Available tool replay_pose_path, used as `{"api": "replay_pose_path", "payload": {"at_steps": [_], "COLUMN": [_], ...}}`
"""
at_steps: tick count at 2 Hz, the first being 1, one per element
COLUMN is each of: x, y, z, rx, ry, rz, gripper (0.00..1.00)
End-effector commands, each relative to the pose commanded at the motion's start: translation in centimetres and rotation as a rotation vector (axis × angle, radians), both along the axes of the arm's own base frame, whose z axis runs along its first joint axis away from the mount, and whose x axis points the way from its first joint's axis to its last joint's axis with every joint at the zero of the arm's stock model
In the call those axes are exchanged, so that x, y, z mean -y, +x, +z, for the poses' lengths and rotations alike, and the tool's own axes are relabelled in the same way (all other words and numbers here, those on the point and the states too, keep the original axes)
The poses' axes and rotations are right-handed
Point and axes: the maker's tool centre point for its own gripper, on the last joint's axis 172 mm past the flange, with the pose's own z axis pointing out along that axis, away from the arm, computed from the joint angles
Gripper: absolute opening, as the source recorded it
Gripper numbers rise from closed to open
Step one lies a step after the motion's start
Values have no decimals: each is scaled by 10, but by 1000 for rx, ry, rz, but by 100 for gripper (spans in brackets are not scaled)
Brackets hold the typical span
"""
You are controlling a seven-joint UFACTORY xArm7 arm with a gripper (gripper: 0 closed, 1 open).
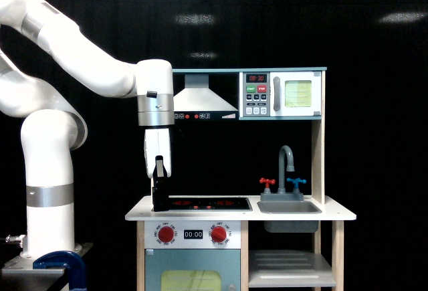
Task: Open the oven door
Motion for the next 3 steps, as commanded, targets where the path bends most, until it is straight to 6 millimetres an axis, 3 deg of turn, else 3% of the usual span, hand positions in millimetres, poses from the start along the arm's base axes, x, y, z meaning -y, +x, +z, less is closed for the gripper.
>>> {"api": "replay_pose_path", "payload": {"at_steps": [1, 2, 3], "x": [-26, -31, -47], "y": [71, 145, 217], "z": [28, 39, 55], "rx": [129, 190, 262], "ry": [56, 132, 335], "rz": [107, 449, 974], "gripper": [100, 100, 100]}}
